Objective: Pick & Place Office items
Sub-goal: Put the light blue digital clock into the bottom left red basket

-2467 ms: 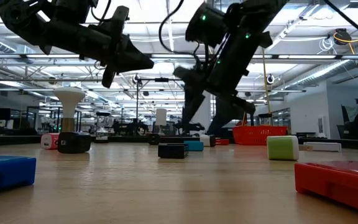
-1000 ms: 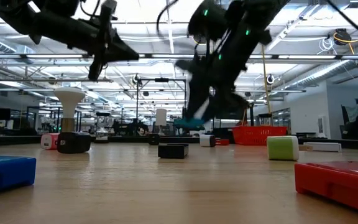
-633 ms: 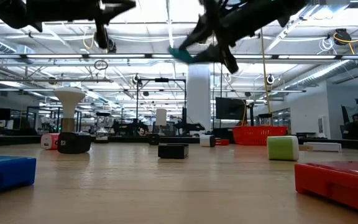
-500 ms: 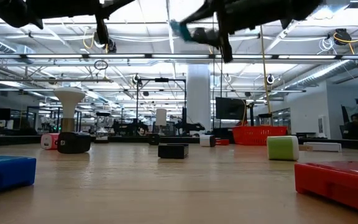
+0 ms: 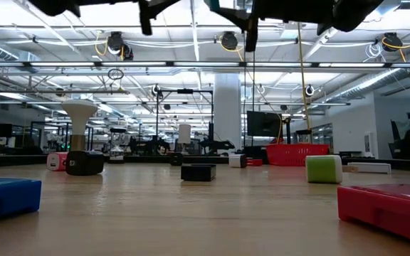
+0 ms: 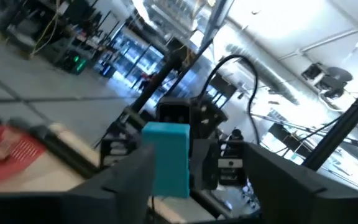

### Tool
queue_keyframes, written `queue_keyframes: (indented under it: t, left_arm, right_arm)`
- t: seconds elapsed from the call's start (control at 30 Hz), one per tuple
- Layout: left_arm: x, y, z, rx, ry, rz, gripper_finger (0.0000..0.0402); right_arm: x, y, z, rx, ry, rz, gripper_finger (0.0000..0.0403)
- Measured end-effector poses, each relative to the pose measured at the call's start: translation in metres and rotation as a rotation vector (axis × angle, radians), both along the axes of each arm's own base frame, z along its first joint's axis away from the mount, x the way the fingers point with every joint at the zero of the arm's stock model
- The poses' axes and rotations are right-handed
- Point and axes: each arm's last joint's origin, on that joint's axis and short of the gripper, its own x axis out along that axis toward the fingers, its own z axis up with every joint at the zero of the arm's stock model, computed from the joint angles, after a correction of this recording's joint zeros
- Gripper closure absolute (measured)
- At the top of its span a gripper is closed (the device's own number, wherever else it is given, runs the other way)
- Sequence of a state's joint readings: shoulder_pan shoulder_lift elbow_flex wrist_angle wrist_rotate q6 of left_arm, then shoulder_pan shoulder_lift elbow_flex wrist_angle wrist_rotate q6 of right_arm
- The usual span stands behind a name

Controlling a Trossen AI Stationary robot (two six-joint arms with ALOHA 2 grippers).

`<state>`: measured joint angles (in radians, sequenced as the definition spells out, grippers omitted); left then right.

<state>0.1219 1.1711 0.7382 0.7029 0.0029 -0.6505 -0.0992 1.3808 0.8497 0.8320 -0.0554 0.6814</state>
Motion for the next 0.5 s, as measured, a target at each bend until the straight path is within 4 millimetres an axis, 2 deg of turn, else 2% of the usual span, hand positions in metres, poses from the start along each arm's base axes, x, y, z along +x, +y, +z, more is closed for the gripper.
queue_keyframes:
  t: [0.1, 0.23, 0.37, 0.5]
  left_arm:
    - [0.011, 0.000, 0.007, 0.009, -0.007, -0.023, 0.0100]
    - [0.025, -0.001, 0.012, 0.005, -0.003, -0.077, 0.0076]
    - [0.041, -0.001, 0.010, -0.019, 0.015, -0.089, 0.0082]
    - [0.049, 0.000, 0.008, -0.050, 0.012, -0.092, 0.0098]
  right_arm:
    - [-0.001, 0.000, 0.004, -0.010, -0.042, 0.001, 0.0242]
    - [-0.001, 0.000, 0.004, -0.022, -0.044, 0.000, 0.0241]
    - [-0.001, 0.001, 0.006, -0.038, -0.060, 0.021, 0.0241]
    - [-0.001, 0.002, 0.006, -0.044, -0.064, 0.022, 0.0241]
